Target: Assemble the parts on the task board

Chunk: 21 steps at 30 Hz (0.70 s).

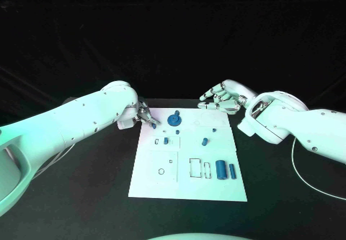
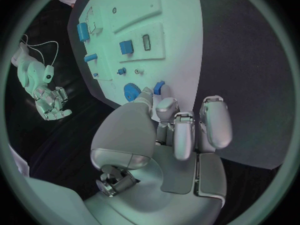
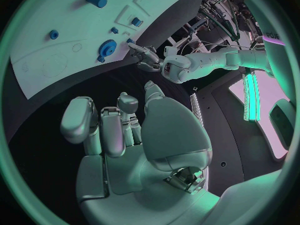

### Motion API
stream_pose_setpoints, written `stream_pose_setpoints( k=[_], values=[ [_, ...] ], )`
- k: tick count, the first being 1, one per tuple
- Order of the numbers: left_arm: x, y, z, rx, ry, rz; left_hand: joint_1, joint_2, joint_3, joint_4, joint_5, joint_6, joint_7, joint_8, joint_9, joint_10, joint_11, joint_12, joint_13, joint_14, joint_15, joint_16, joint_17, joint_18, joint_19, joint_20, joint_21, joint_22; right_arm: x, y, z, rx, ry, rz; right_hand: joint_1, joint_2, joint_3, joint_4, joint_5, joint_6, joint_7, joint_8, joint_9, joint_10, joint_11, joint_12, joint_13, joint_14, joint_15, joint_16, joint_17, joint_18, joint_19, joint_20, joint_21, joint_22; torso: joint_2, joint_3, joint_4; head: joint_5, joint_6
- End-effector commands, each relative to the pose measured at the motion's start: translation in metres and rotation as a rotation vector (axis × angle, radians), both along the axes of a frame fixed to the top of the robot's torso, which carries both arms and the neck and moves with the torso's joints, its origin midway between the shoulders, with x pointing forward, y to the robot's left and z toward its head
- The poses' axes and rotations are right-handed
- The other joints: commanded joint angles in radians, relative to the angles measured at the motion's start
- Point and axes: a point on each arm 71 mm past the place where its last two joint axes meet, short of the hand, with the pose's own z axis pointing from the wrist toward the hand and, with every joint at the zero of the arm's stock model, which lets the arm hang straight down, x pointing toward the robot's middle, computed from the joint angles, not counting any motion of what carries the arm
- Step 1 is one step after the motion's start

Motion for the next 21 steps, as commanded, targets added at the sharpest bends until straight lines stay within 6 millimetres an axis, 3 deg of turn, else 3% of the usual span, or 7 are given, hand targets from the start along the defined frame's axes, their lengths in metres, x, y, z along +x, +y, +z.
stream_pose_setpoints(
  k=[1, 8, 18, 21],
  values=[
    [0.0003, -0.0024, 0.0011, -0.018, -0.01, 0.0, 0.015, 0.001, 0.011, -0.001, -0.001, -0.003, -0.004, 0.007, 0.002, 0.0, -0.008, 0.0, -0.001, 0.105, -0.009, 0.002, 0.263, 0.01, 0.001, -0.005, -0.004, -0.001, -0.0001, 0.001, -0.0007, -0.013, 0.002, 0.009, 0.002, 0.008, -0.005, -0.002, 0.007, -0.001, 0.0, 0.005, -0.001, -0.004, 0.002, 0.006, 0.001, 0.047, -0.007, -0.004, -0.001, 0.012, -0.003, -0.001, -0.003, 0.001, 0.001, -0.0001, 0.0009, 0.0, 0.0],
    [-0.0004, -0.002, 0.0, -0.012, 0.01, -0.009, 0.097, 0.024, 0.078, -0.045, 0.0, -0.017, -0.012, 0.009, 0.003, -0.004, -0.016, -0.004, -0.004, 0.105, -0.015, 0.002, 0.263, 0.009, 0.002, -0.01, -0.005, 0.002, 0.0, 0.0013, -0.0008, -0.02, 0.0, 0.007, 0.002, 0.01, -0.006, 0.0, 0.008, -0.001, 0.0, 0.006, -0.001, -0.001, 0.002, 0.01, 0.005, 0.047, -0.007, -0.004, 0.0, 0.012, -0.003, -0.001, -0.004, 0.0, 0.0, 0.0002, -0.0001, 0.002, 0.001],
    [-0.0024, -0.0021, -0.0022, 0.019, 0.049, -0.027, 0.11, 0.017, 0.116, -0.052, 0.0, -0.016, -0.012, 0.013, 0.003, -0.003, -0.016, -0.005, -0.005, 0.105, -0.016, 0.002, 0.263, 0.009, 0.003, -0.012, -0.004, 0.004, -0.0017, 0.0037, -0.0004, -0.04, -0.011, 0.013, 0.002, 0.01, -0.007, 0.0, 0.008, 0.0, 0.0, 0.006, -0.001, -0.001, 0.002, 0.011, 0.005, 0.047, -0.007, -0.003, 0.0, 0.012, -0.003, -0.001, -0.003, 0.001, 0.001, 0.0002, -0.0002, 0.004, -0.002],
    [-0.0024, -0.0018, -0.0023, 0.027, 0.049, -0.026, 0.152, 0.015, 0.174, -0.083, 0.002, -0.026, -0.015, 0.01, 0.001, -0.009, -0.019, -0.011, -0.01, 0.105, -0.019, 0.002, 0.263, 0.009, 0.003, -0.015, -0.005, 0.005, -0.0018, 0.0038, -0.0004, -0.041, -0.011, 0.013, 0.002, 0.01, -0.007, 0.0, 0.008, 0.0, 0.0, 0.006, -0.001, -0.001, 0.002, 0.011, 0.005, 0.047, -0.007, -0.003, 0.0, 0.012, -0.003, -0.001, -0.003, 0.001, 0.0, 0.0, 0.0004, 0.004, -0.002]
  ],
)
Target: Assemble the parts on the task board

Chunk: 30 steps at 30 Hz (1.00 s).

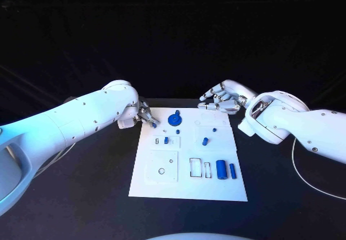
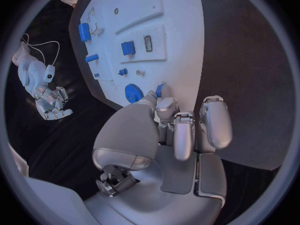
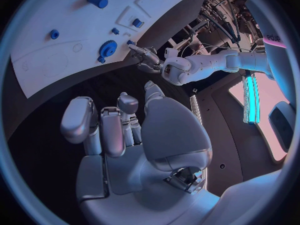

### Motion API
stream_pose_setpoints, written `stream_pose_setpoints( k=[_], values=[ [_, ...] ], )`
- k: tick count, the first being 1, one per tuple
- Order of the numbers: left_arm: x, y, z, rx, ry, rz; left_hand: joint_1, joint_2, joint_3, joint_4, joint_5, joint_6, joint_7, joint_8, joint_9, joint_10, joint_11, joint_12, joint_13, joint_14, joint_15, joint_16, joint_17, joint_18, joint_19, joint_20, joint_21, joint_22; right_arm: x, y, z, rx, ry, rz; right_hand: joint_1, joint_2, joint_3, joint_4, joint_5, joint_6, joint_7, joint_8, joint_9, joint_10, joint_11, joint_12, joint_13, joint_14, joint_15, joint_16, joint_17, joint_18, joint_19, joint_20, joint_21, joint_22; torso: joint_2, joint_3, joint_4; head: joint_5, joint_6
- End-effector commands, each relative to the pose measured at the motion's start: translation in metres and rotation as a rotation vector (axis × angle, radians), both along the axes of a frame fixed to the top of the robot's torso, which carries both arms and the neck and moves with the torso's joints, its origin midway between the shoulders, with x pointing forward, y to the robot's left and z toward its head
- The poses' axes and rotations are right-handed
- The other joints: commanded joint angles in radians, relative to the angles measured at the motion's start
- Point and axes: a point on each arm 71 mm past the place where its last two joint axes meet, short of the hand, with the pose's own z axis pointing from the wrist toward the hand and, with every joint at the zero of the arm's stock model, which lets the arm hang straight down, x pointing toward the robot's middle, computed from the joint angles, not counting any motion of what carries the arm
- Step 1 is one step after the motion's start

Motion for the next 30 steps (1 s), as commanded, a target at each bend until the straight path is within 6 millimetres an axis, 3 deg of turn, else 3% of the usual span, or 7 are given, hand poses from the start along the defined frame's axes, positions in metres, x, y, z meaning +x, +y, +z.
stream_pose_setpoints(
  k=[1, 3, 5, 9, 12, 21, 30],
  values=[
    [-0.002, -0.001, -0.003, 0.027, 0.032, -0.018, 0.04, -0.004, 0.065, -0.03, 0.008, -0.014, 0.001, 0.002, -0.001, -0.005, -0.007, -0.012, -0.005, 0.104, -0.006, 0.002, 0.263, 0.009, 0.001, -0.009, -0.006, 0.001, -0.001, 0.001, -0.001, -0.022, -0.001, 0.007, 0.002, 0.01, -0.007, 0.0, 0.004, 0.0, 0.0, 0.006, -0.001, -0.001, 0.002, 0.004, 0.001, 0.047, -0.007, -0.003, 0.001, 0.012, -0.003, -0.001, -0.003, 0.001, 0.0, -0.0001, 0.0003, 0.001, 0.0],
    [-0.002, 0.0, -0.003, 0.031, 0.034, -0.017, 0.054, -0.02, 0.124, -0.05, 0.027, -0.02, 0.006, 0.002, -0.002, -0.008, -0.003, -0.017, -0.009, 0.104, -0.004, 0.002, 0.263, 0.009, 0.001, -0.009, -0.006, 0.002, -0.001, 0.001, -0.001, -0.023, 0.0, 0.007, 0.002, 0.01, -0.007, 0.0, 0.004, 0.0, 0.0, 0.006, -0.001, -0.001, 0.002, 0.004, 0.001, 0.047, -0.007, -0.003, 0.001, 0.012, -0.003, -0.001, -0.003, 0.001, 0.0, -0.0001, -0.0001, 0.001, 0.0],
    [-0.002, 0.001, -0.003, 0.034, 0.037, -0.018, 0.024, -0.07, 0.267, -0.067, 0.05, -0.021, 0.013, 0.012, 0.001, -0.005, 0.018, -0.026, -0.019, 0.104, 0.003, 0.002, 0.263, 0.006, 0.002, 0.0, -0.008, 0.004, -0.001, 0.002, -0.001, -0.023, 0.0, 0.008, 0.002, 0.011, -0.007, 0.001, 0.004, 0.0, 0.0, 0.006, -0.001, 0.001, 0.002, 0.006, 0.004, 0.047, -0.007, -0.004, 0.0, 0.012, -0.003, -0.001, -0.004, 0.0, 0.0, -0.0001, -0.0001, 0.001, -0.001],
    [-0.003, 0.002, -0.003, 0.037, 0.04, -0.019, -0.044, -0.135, 0.429, -0.101, 0.049, -0.027, 0.014, 0.033, 0.012, 0.0, 0.011, -0.028, -0.028, 0.104, 0.008, 0.002, 0.263, 0.008, 0.002, 0.003, -0.01, 0.006, -0.001, 0.002, -0.001, -0.024, 0.002, 0.008, 0.002, 0.011, -0.008, 0.001, 0.004, 0.0, 0.0, 0.006, -0.001, 0.001, 0.002, 0.007, 0.004, 0.047, -0.007, -0.004, 0.0, 0.012, -0.003, -0.001, -0.004, 0.0, 0.0, 0.0001, 0.0008, 0.001, 0.0],
    [-0.002, 0.004, -0.003, 0.021, 0.027, -0.013, -0.087, -0.158, 0.513, -0.133, 0.052, -0.032, 0.017, 0.05, 0.022, 0.004, 0.007, -0.026, -0.03, 0.104, 0.005, 0.002, 0.263, 0.008, 0.003, 0.004, -0.01, 0.009, -0.001, 0.001, -0.001, -0.025, 0.003, 0.008, 0.002, 0.011, -0.008, 0.001, 0.004, 0.0, 0.0, 0.006, -0.001, 0.002, 0.001, 0.008, 0.005, 0.047, -0.007, -0.004, 0.0, 0.012, -0.003, -0.001, -0.004, 0.0, 0.0, -0.0001, 0.0014, 0.002, 0.0],
    [-0.003, 0.008, 0.001, -0.066, -0.019, 0.016, -0.13, -0.182, 0.567, -0.169, 0.113, -0.026, 0.013, 0.073, 0.033, 0.021, 0.003, -0.009, -0.017, 0.104, 0.003, 0.002, 0.263, 0.005, 0.013, 0.0, 0.002, 0.026, -0.001, 0.001, -0.001, -0.027, 0.006, 0.009, 0.003, 0.012, -0.008, 0.001, 0.006, 0.001, 0.0, 0.007, -0.001, 0.002, 0.001, 0.008, 0.005, 0.047, -0.007, -0.004, -0.001, 0.012, -0.003, -0.001, -0.004, 0.0, 0.0, 0.0, 0.0013, 0.004, 0.0],
    [-0.018, 0.007, 0.01, -0.109, -0.072, -0.023, -0.156, -0.195, 0.585, -0.188, 0.167, -0.017, 0.009, 0.084, 0.036, 0.04, -0.002, 0.009, 0.001, 0.104, -0.001, 0.002, 0.263, 0.0, 0.026, -0.003, 0.022, 0.048, -0.001, -0.001, -0.003, -0.029, 0.012, 0.006, 0.015, 0.02, -0.014, 0.002, 0.046, 0.002, -0.001, 0.01, -0.001, 0.003, 0.0, 0.01, 0.005, 0.047, -0.008, -0.005, -0.001, 0.012, -0.003, -0.002, -0.004, 0.001, -0.001, -0.0009, 0.0018, 0.006, 0.005]
  ],
)
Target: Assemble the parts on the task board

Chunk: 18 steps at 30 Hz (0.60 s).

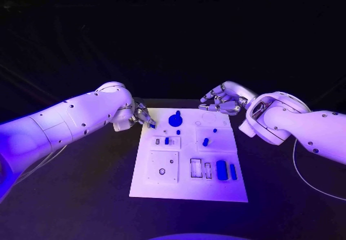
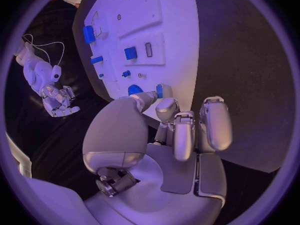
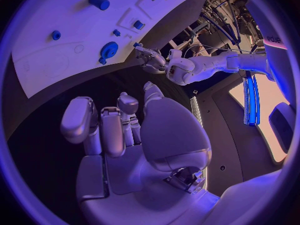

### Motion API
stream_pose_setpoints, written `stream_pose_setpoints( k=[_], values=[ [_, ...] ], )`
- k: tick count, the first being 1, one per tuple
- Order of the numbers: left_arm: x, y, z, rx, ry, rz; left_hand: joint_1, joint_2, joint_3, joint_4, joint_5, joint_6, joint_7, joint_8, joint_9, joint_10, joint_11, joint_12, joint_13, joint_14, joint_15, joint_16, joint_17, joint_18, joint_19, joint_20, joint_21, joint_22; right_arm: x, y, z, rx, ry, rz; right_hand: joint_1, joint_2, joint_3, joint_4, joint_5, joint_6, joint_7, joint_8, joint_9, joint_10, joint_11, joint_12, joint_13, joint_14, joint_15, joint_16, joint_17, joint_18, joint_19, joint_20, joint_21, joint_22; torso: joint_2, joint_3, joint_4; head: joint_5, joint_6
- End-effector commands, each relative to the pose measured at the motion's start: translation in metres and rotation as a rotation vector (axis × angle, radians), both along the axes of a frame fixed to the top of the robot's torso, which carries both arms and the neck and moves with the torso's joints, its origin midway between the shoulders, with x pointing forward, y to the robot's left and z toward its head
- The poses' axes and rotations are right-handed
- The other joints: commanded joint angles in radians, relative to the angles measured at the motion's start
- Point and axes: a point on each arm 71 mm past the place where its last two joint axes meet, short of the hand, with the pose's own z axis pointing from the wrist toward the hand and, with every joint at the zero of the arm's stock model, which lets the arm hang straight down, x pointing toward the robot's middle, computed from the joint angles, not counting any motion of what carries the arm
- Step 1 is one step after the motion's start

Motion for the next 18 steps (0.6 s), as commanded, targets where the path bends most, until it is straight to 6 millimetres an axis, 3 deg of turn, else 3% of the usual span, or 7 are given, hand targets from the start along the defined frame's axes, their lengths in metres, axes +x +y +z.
stream_pose_setpoints(
  k=[1, 3, 10, 18],
  values=[
    [-0.004, -0.006, 0.006, -0.064, -0.052, -0.015, -0.019, -0.007, 0.161, -0.157, 0.035, 0.009, -0.006, 0.008, 0.001, 0.012, -0.001, 0.009, 0.007, 0.105, 0.0, 0.002, 0.263, -0.001, 0.011, -0.003, 0.009, 0.046, 0.0, 0.0, -0.001, -0.014, 0.007, 0.006, 0.003, 0.008, -0.003, -0.001, 0.003, 0.002, -0.001, 0.006, -0.001, 0.003, 0.0, 0.006, 0.001, 0.047, -0.008, -0.005, -0.001, 0.012, -0.003, -0.002, -0.004, 0.001, 0.0, -0.0012, 0.0009, 0.003, 0.002],
    [-0.009, -0.008, 0.007, -0.081, -0.063, -0.032, -0.027, -0.012, 0.164, -0.163, 0.06, 0.012, -0.008, 0.01, 0.002, 0.017, -0.002, 0.014, 0.012, 0.105, -0.001, 0.002, 0.263, -0.003, 0.015, -0.004, 0.014, 0.053, 0.0, 0.0, -0.002, -0.014, 0.008, 0.006, 0.003, 0.008, -0.003, -0.001, 0.003, 0.002, -0.001, 0.006, -0.001, 0.003, 0.0, 0.006, 0.001, 0.047, -0.008, -0.005, -0.001, 0.012, -0.003, -0.002, -0.004, 0.001, 0.002, -0.0009, -0.0003, 0.004, 0.003],
    [-0.029, -0.008, 0.004, -0.123, -0.096, -0.079, -0.038, -0.021, 0.166, -0.174, 0.095, 0.021, -0.011, 0.013, 0.0, 0.027, -0.005, 0.022, 0.021, 0.105, -0.003, 0.002, 0.263, -0.006, 0.022, -0.006, 0.026, 0.067, 0.0, -0.001, -0.003, -0.015, 0.013, 0.002, 0.003, 0.008, -0.003, -0.001, 0.003, 0.002, -0.001, 0.006, -0.001, 0.003, 0.0, 0.006, 0.001, 0.047, -0.008, -0.005, -0.001, 0.012, -0.003, -0.002, -0.004, 0.001, 0.001, 0.0, 0.0009, 0.007, -0.001],
    [-0.043, -0.007, -0.005, -0.089, -0.087, -0.107, -0.042, -0.023, 0.167, -0.177, 0.107, 0.024, -0.012, 0.014, -0.001, 0.031, -0.006, 0.026, 0.025, 0.105, -0.004, 0.002, 0.263, -0.006, 0.023, -0.007, 0.027, 0.069, 0.0, -0.001, -0.005, -0.013, 0.018, 0.003, 0.004, 0.008, -0.005, 0.0, 0.007, 0.002, -0.001, 0.006, -0.001, 0.003, 0.0, 0.006, 0.001, 0.047, -0.008, -0.005, -0.001, 0.012, -0.003, -0.002, -0.004, 0.0, -0.001, -0.003, 0.0038, 0.007, -0.005]
  ],
)
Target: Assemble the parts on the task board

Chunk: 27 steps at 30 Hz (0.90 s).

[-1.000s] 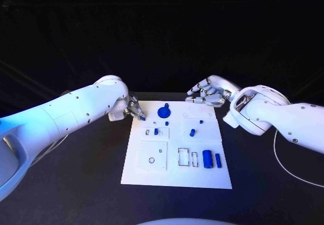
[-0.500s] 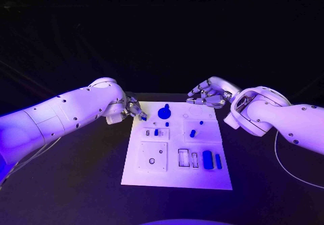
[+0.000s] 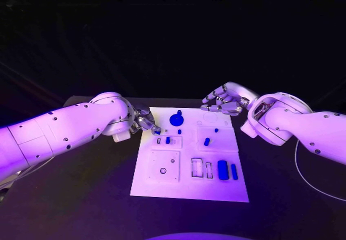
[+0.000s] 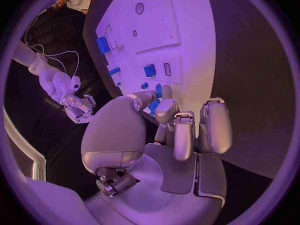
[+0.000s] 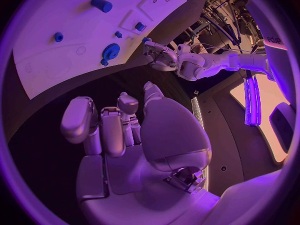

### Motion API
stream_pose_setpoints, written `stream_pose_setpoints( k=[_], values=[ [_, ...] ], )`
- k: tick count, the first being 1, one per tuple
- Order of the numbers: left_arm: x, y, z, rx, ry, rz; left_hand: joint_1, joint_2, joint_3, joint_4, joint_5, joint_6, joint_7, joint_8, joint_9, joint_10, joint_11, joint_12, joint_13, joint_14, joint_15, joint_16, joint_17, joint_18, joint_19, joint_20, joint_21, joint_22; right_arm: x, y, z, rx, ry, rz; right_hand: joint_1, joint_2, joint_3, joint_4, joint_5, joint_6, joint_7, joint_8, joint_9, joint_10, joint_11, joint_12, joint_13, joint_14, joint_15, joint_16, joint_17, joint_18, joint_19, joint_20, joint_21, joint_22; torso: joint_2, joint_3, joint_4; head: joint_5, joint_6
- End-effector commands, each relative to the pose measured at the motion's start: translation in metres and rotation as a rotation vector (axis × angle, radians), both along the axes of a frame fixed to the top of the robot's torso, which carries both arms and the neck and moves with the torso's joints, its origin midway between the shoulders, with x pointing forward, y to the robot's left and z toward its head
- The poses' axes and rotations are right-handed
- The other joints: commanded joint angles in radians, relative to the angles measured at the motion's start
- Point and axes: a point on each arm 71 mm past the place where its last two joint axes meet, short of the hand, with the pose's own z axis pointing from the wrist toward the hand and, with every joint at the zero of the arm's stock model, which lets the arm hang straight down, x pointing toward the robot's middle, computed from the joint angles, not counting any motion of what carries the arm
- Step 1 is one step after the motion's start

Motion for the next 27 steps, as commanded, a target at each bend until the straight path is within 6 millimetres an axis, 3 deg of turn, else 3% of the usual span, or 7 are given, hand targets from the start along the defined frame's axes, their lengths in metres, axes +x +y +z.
stream_pose_setpoints(
  k=[1, 14, 27],
  values=[
    [-0.003, -0.002, -0.001, 0.007, -0.031, -0.019, -0.009, 0.002, 0.159, -0.163, 0.006, 0.005, -0.003, 0.003, -0.001, 0.008, -0.001, 0.007, 0.001, 0.105, -0.004, 0.002, 0.263, -0.007, 0.007, 0.002, 0.004, 0.069, -0.001, 0.001, -0.002, -0.007, 0.009, 0.009, 0.004, 0.008, -0.005, 0.0, 0.007, 0.002, -0.001, 0.006, -0.001, 0.003, 0.0, 0.006, 0.001, 0.047, -0.008, -0.005, -0.001, 0.012, -0.003, -0.002, -0.004, 0.0, -0.001, -0.0015, 0.0008, 0.001, -0.002],
    [-0.007, -0.004, -0.011, 0.072, -0.018, -0.06, -0.009, 0.001, 0.159, -0.164, 0.009, 0.006, -0.003, 0.004, -0.001, 0.008, -0.001, 0.006, 0.0, 0.105, -0.004, 0.002, 0.263, -0.006, 0.007, 0.002, 0.003, 0.068, -0.001, 0.002, -0.005, -0.006, 0.017, 0.012, 0.004, 0.009, -0.006, 0.001, 0.008, 0.002, -0.001, 0.006, -0.001, 0.003, 0.0, 0.006, 0.001, 0.047, -0.008, -0.006, -0.001, 0.012, -0.003, -0.002, -0.004, 0.0, 0.001, -0.0006, -0.0007, 0.004, -0.008],
    [-0.008, -0.007, -0.017, 0.116, 0.029, -0.082, -0.01, 0.0, 0.159, -0.165, 0.01, 0.006, -0.003, 0.003, -0.001, 0.008, -0.001, 0.006, 0.0, 0.105, -0.004, 0.002, 0.263, -0.005, 0.005, 0.002, 0.001, 0.065, -0.002, 0.003, -0.006, -0.001, 0.028, 0.025, 0.004, 0.009, -0.006, 0.001, 0.009, 0.001, -0.001, 0.006, -0.001, 0.002, 0.0, 0.005, 0.0, 0.047, -0.008, -0.006, -0.002, 0.012, -0.003, -0.002, -0.005, -0.001, 0.0, 0.0005, -0.0006, 0.018, -0.011]
  ],
)
